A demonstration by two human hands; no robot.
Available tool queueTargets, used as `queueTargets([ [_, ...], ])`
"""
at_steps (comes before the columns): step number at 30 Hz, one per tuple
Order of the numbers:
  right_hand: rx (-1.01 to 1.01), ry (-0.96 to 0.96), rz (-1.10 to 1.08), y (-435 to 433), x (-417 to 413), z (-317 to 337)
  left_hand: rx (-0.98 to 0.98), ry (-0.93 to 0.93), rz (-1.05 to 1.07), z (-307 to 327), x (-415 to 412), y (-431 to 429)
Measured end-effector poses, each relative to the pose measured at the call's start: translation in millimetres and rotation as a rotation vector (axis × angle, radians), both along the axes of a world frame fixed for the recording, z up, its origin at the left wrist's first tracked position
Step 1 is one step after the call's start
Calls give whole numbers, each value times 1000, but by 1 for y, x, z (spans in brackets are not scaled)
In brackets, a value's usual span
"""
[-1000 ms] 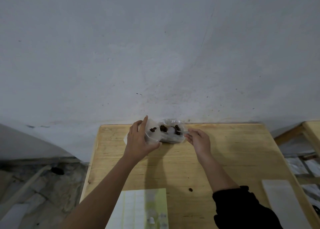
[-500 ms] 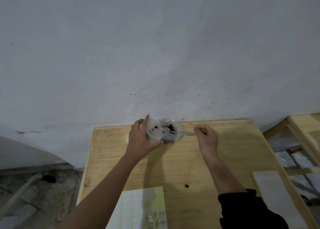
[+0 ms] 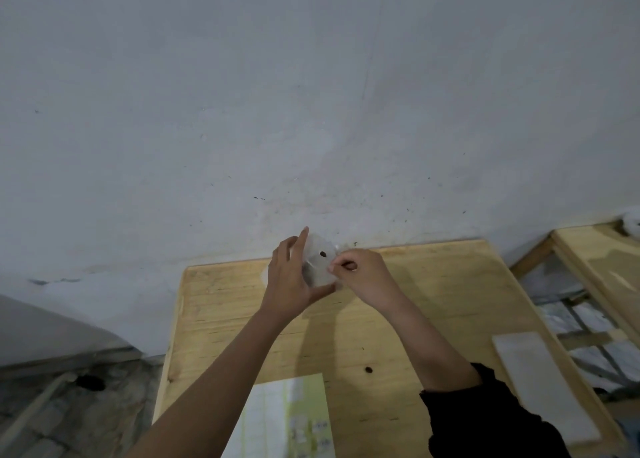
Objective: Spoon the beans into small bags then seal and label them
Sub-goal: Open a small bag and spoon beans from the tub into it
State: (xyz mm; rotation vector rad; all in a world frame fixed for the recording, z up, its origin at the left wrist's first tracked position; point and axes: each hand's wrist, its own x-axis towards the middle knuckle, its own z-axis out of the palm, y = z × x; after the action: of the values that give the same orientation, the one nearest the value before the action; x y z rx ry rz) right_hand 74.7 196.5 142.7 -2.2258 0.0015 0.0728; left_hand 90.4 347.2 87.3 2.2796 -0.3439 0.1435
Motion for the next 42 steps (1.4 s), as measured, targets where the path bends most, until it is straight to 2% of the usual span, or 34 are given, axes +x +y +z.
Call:
queueTargets([
  [3,-3,-111,-97,-10,2,8,-213,92,0,12,-1,3],
  [7,90,-255,-188,-23,5,25,-504,66,39,42,2,4],
  [13,290,-335,-235,-27,8,52,-709,71,40,77,10,-8],
  [17,357,-326,-179,-28,6,64,-770,60,55,87,12,-11],
  [25,363,-295,-196,-27,4,73,-822,62,36,97,7,-13],
  [32,303,-258,-226,-24,-1,67,-825,65,55,96,2,-16],
  [37,197,-183,-142,-17,-2,70,-789,60,38,98,-3,-20],
  [42,150,-211,-245,-10,-1,69,-781,76,4,98,-8,-22],
])
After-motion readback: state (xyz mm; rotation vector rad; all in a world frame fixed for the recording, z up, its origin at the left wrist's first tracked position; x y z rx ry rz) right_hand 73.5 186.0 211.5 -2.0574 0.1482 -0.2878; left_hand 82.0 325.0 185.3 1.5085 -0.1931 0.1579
